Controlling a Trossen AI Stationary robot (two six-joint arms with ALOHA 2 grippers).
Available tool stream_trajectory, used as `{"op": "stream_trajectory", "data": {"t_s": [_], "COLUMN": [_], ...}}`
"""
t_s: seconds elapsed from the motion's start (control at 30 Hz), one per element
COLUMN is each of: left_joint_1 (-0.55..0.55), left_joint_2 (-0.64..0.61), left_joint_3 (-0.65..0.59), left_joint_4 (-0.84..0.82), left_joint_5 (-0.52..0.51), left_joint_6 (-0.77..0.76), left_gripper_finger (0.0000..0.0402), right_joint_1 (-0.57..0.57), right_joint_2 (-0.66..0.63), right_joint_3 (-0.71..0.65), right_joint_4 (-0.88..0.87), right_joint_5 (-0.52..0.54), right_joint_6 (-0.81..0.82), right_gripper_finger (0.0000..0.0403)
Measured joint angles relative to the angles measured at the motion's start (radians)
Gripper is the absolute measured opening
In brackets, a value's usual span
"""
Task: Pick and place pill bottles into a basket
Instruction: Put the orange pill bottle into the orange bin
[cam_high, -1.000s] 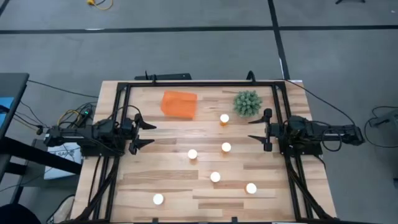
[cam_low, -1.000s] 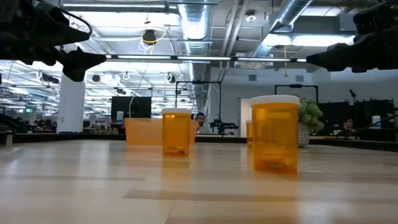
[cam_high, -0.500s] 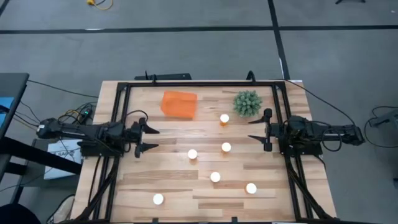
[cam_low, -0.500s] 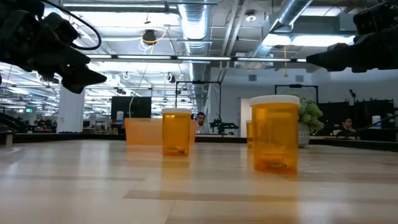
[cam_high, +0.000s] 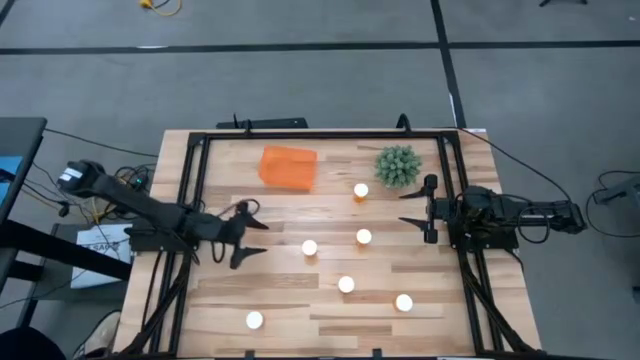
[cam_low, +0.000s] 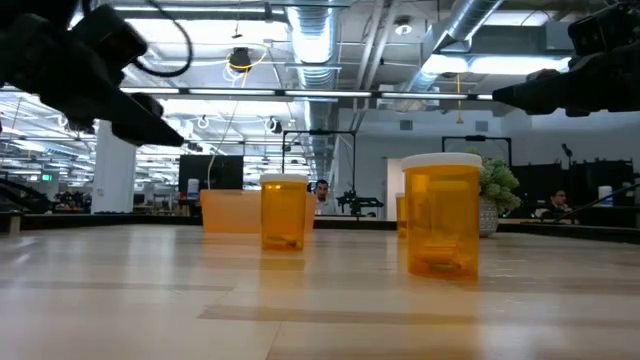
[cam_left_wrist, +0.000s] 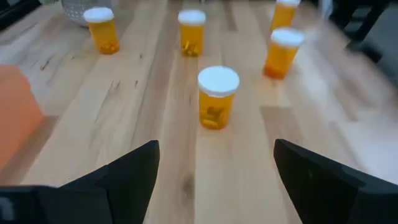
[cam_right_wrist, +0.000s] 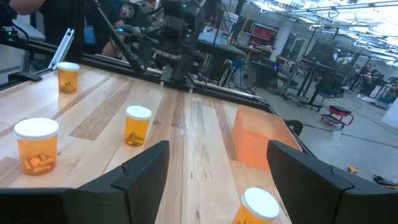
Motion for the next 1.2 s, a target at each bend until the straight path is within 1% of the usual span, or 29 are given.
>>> {"op": "stream_trajectory", "data": {"t_s": [0.13, 0.23, 0.37, 0.57, 0.8, 1.03, 1.2], "left_joint_1": [0.002, 0.015, 0.040, 0.068, 0.078, 0.078, 0.078], "left_joint_2": [0.203, 0.325, 0.455, 0.620, 0.737, 0.800, 0.815], "left_joint_3": [0.104, 0.146, 0.186, 0.233, 0.314, 0.384, 0.417], "left_joint_4": [-0.010, 0.005, 0.055, 0.195, 0.213, 0.253, 0.252], "left_joint_5": [-0.007, 0.002, -0.003, 0.003, 0.007, 0.049, 0.058], "left_joint_6": [0.041, 0.037, 0.005, -0.001, -0.002, 0.007, 0.023], "left_gripper_finger": [0.0300, 0.0300, 0.0299, 0.0299, 0.0299, 0.0299, 0.0299], "right_joint_1": [0.000, 0.000, 0.000, 0.000, 0.000, 0.000, 0.000], "right_joint_2": [0.000, 0.000, 0.000, 0.000, 0.000, 0.000, 0.000], "right_joint_3": [0.000, 0.000, 0.000, 0.000, 0.000, 0.000, 0.000], "right_joint_4": [0.000, 0.000, 0.000, 0.000, 0.000, 0.000, 0.000], "right_joint_5": [0.000, 0.000, 0.000, 0.000, 0.000, 0.000, 0.000], "right_joint_6": [0.000, 0.000, 0.000, 0.000, 0.000, 0.000, 0.000], "right_gripper_finger": [0.0265, 0.0265, 0.0265, 0.0265, 0.0265, 0.0265, 0.0265]}}
